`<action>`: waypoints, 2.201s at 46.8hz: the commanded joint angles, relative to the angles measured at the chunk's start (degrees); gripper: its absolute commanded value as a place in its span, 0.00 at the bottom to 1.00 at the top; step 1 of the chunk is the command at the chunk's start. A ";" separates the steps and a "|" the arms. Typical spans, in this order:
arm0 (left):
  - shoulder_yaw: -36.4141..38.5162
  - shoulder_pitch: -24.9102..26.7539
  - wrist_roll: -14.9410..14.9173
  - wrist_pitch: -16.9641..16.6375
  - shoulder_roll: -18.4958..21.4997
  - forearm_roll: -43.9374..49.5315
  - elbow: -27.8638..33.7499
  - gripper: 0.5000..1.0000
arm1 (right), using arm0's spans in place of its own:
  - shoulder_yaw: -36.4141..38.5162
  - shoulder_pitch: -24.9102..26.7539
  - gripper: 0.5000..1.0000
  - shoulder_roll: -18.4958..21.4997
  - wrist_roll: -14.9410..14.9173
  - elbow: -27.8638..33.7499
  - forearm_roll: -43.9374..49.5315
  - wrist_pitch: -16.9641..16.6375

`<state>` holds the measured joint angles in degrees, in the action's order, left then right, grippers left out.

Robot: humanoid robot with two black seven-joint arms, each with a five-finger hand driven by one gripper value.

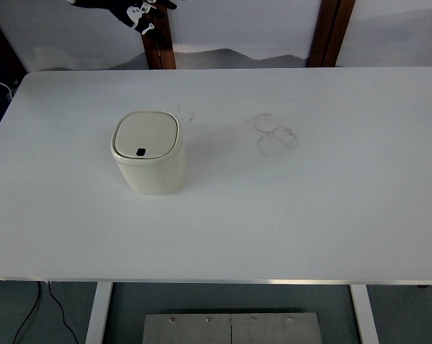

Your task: Close trash bin

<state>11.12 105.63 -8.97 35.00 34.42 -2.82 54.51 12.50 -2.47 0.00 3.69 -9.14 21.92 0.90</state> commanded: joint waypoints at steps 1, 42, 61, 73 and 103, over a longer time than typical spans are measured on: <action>-4.16 -1.47 0.09 0.00 -0.05 0.00 -1.68 1.00 | 0.07 0.01 0.99 0.00 0.00 -0.01 -0.03 -0.02; -34.84 -22.48 1.76 -0.37 2.05 10.45 -20.67 1.00 | 0.07 0.27 0.99 0.00 0.00 -0.09 -0.03 -0.02; -37.22 -34.25 6.77 -5.38 3.64 20.22 -20.93 1.00 | 0.07 0.27 0.99 0.00 0.00 -0.09 -0.03 -0.02; -44.68 -43.83 6.86 -5.38 3.81 20.92 -21.11 1.00 | 0.07 0.36 0.99 0.00 0.00 -0.09 -0.03 -0.02; -51.28 -54.82 9.32 -5.47 3.11 20.92 -21.37 1.00 | 0.07 0.36 0.99 0.00 0.00 -0.09 -0.03 -0.02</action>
<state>-40.18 51.15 0.34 29.63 37.54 18.10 33.13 12.57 -2.11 0.00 3.69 -9.22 21.88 0.88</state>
